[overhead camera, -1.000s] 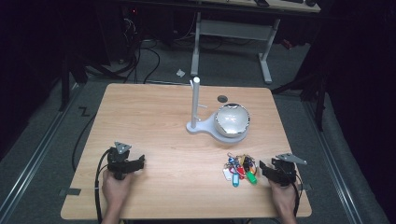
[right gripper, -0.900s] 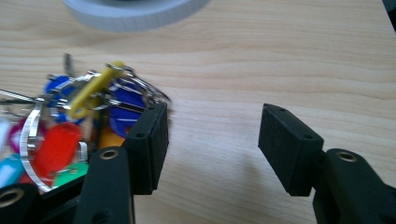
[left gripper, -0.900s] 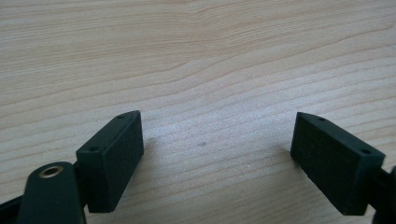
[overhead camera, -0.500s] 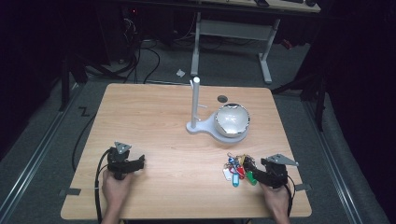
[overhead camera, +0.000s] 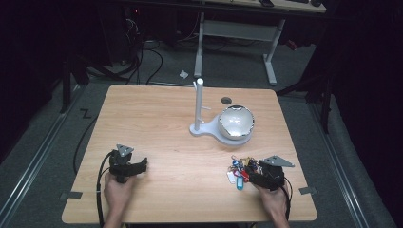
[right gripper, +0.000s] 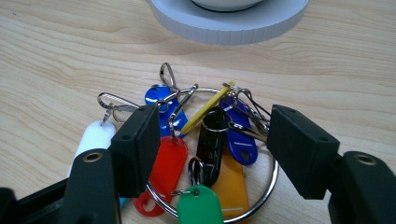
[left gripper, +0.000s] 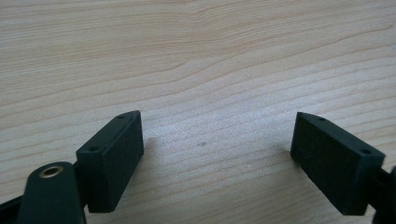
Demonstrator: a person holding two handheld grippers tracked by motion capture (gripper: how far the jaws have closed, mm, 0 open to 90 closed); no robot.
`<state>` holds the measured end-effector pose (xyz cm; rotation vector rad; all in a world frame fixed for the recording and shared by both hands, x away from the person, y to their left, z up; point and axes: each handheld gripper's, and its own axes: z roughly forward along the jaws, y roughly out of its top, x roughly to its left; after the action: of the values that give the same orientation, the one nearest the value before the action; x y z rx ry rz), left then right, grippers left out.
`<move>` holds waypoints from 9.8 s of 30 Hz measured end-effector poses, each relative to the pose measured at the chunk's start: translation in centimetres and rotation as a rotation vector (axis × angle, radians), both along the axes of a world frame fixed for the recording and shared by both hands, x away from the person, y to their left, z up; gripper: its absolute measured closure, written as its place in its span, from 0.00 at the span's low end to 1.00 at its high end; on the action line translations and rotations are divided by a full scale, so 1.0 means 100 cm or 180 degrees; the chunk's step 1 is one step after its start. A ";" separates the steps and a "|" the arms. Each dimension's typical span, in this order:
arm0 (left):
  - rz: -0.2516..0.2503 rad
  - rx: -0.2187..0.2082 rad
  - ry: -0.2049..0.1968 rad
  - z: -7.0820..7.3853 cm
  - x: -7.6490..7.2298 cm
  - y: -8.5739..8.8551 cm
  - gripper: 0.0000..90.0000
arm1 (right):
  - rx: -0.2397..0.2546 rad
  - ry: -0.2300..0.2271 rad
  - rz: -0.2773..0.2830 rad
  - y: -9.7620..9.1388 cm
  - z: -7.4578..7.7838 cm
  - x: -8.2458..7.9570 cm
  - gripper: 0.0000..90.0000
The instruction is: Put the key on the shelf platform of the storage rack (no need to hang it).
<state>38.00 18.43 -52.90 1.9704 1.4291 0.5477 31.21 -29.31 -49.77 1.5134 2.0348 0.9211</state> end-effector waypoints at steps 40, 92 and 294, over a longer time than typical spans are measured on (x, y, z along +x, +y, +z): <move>0.0000 0.0002 -0.0004 0.000 0.000 0.000 0.19 | -0.0113 0.0182 0.0257 0.011 -0.016 0.026 0.78; 0.0000 -0.0001 -0.0004 0.000 0.000 0.000 0.19 | -0.0200 -0.0526 0.0541 -0.002 0.070 0.014 0.78; 0.0001 -0.0006 -0.0003 0.000 0.000 0.000 0.19 | -0.0030 0.0364 0.0437 0.012 0.090 0.152 0.57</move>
<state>38.02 18.45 -52.91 1.9684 1.4288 0.5469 46.39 -28.11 -40.76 1.4671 2.2451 0.8931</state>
